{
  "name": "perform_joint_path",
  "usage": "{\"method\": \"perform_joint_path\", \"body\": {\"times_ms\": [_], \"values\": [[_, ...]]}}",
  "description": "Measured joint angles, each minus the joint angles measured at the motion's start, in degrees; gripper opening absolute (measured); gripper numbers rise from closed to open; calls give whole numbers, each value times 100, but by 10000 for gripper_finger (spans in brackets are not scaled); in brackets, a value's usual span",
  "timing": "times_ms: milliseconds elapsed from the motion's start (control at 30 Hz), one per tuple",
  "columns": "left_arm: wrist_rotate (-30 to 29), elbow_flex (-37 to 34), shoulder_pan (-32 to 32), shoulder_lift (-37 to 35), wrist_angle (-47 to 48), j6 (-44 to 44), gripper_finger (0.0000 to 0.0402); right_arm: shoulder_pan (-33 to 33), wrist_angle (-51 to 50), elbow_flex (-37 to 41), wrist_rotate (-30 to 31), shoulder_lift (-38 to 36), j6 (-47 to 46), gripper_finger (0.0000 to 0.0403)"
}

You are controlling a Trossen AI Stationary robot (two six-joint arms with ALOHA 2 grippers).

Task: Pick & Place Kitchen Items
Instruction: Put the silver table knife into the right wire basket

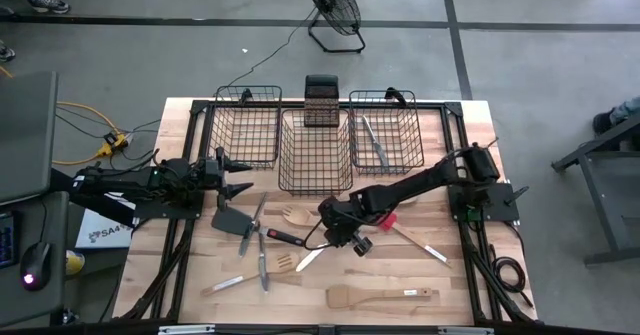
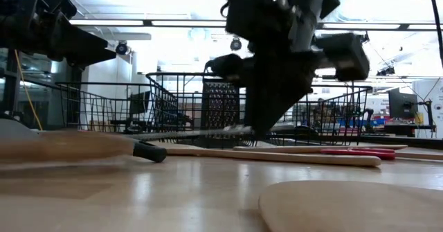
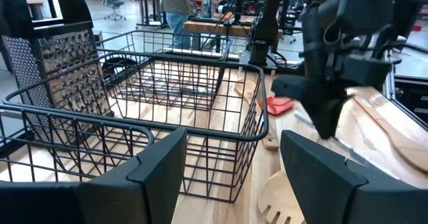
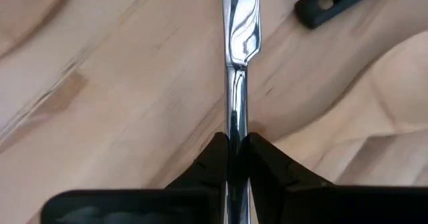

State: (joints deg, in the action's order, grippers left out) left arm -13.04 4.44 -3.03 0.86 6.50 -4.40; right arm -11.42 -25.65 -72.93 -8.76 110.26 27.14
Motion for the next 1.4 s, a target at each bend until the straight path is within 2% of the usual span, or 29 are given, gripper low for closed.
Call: {"method": "perform_joint_path", "body": {"times_ms": [500,800,1100,1400], "values": [[-2,1,2,0,0,-1,237,214,-605,-7,189,-554,-295,32],[-15,1,2,0,0,-1,237,547,-1132,-11,661,-1252,-295,32],[-9,-1,0,0,0,1,237,1310,-1516,-13,1131,-2411,-446,32],[-4,1,1,0,0,-1,237,2521,-1836,-13,1310,-2786,-1062,32]]}}
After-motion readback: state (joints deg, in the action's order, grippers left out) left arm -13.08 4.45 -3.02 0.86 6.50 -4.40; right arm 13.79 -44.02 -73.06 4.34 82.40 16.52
